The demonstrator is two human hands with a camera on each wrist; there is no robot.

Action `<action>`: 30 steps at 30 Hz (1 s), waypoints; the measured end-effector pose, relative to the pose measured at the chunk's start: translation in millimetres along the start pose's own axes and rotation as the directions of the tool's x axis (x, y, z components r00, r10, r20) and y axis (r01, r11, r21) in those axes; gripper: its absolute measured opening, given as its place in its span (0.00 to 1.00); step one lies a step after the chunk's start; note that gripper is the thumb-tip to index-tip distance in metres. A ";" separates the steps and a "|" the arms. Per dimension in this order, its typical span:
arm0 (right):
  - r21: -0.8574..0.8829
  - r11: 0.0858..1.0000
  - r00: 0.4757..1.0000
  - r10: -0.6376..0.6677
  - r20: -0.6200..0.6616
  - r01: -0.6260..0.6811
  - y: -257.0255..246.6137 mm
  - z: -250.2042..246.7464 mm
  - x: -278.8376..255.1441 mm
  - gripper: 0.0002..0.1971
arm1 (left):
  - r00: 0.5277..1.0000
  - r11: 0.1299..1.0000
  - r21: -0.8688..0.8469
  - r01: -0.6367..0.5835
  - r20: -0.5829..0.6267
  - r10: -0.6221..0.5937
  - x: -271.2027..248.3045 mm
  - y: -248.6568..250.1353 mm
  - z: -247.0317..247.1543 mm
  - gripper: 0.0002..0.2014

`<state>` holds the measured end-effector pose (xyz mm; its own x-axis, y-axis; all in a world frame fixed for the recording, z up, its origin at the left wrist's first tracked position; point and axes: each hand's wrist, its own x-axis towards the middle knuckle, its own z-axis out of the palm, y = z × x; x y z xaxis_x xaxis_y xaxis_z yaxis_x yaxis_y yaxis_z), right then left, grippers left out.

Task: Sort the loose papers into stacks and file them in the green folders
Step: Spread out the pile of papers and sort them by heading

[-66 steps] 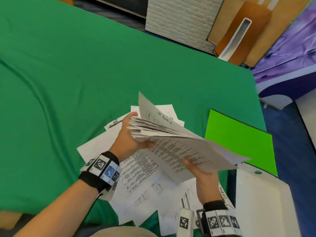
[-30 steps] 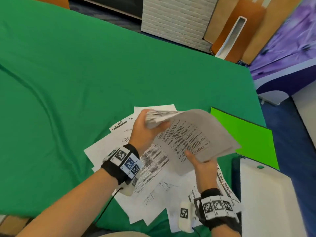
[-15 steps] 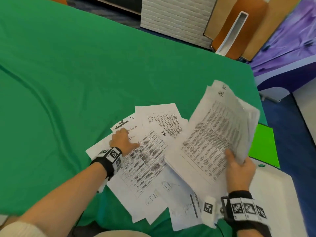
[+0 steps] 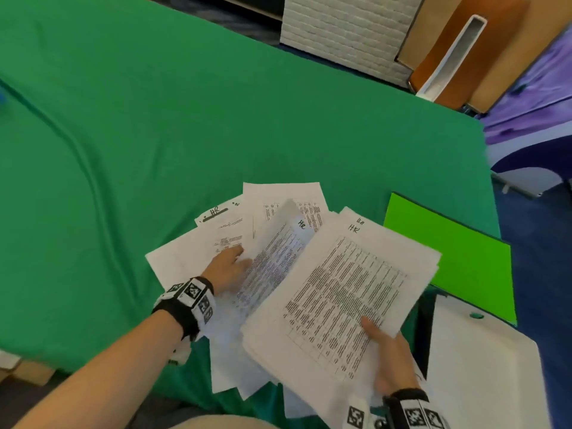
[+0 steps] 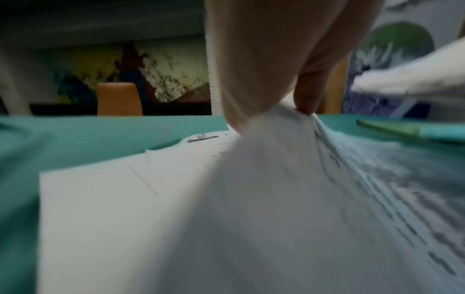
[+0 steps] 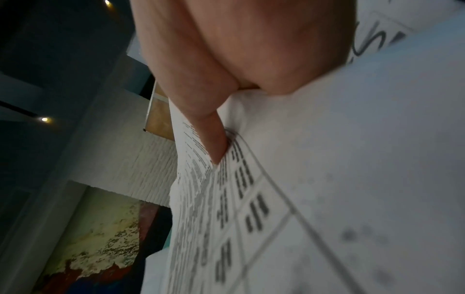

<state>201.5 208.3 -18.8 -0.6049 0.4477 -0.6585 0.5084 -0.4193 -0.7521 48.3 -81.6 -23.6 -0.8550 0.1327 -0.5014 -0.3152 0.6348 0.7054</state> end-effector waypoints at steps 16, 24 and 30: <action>0.138 0.983 0.940 -0.160 0.301 0.123 -3.7 63.6 -8.2 0.28 | 0.866 0.853 -0.462 -0.242 0.293 0.404 -35.2 47.5 -29.6 0.23; -0.073 0.839 0.820 -0.503 0.274 0.539 -85.3 106.4 -30.1 0.09 | 0.790 0.691 -0.413 -0.594 -0.134 0.599 -35.6 85.0 -70.6 0.18; -0.113 0.754 0.760 -0.626 0.176 0.647 -74.1 120.0 -23.6 0.17 | 0.809 0.674 -0.448 -0.588 -0.345 0.476 -18.6 73.0 -43.8 0.21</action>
<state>104.6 134.0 55.7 -0.8855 0.4640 -0.0249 0.0610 0.0628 -0.9962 23.1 -71.0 59.1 -0.9837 0.1473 0.1032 0.1056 0.0087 0.9944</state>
